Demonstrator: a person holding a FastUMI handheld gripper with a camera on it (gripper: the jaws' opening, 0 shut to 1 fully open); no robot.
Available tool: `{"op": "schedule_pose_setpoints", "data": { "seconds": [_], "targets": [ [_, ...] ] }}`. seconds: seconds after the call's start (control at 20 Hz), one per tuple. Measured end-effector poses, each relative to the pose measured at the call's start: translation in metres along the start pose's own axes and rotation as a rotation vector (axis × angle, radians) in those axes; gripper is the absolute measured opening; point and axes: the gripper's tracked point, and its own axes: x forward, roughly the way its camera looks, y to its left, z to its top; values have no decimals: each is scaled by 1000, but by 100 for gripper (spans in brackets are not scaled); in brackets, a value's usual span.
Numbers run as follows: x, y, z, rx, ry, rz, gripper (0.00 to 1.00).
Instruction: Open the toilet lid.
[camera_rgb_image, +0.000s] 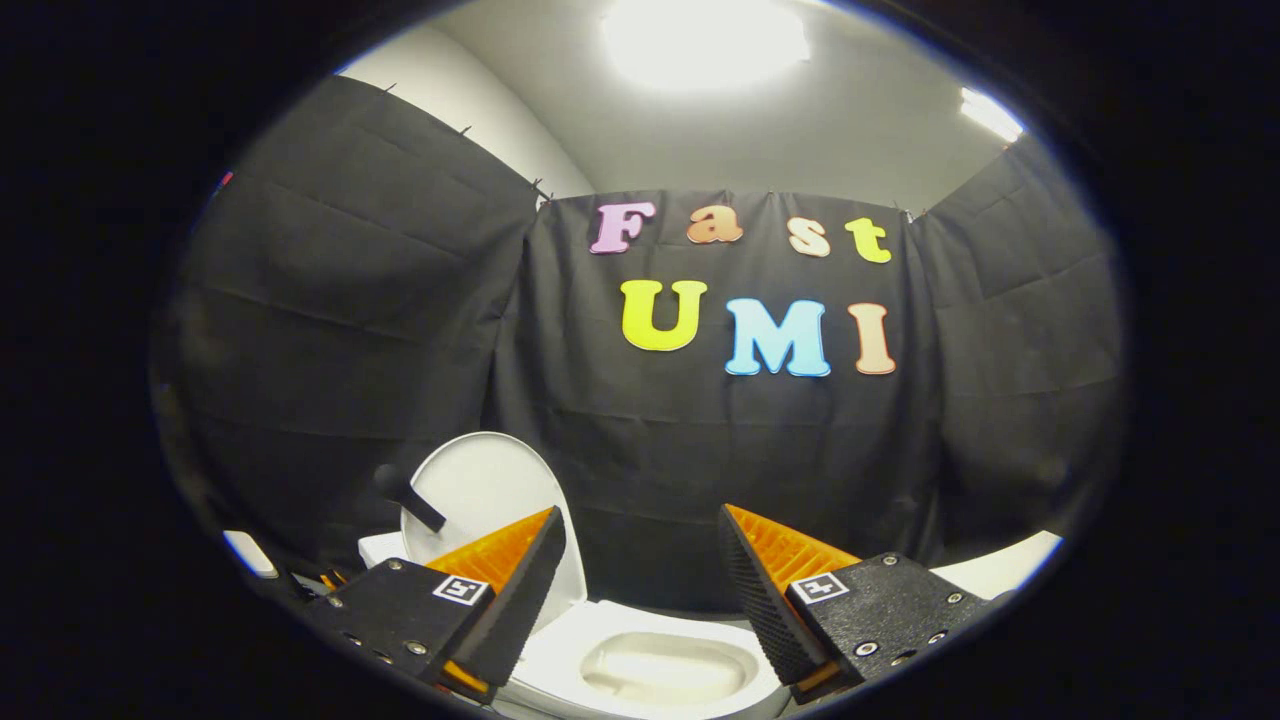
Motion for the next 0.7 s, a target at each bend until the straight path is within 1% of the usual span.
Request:
{"op": "schedule_pose_setpoints", "data": {
  "seconds": [0.15, 0.4, 0.7],
  "targets": [
    [-12, -49, -12, 15, 9, -89, 95],
    [-35, -112, -38, 41, 31, -226, 95],
    [-65, -155, -68, 76, 50, -361, 95]
  ]
}}
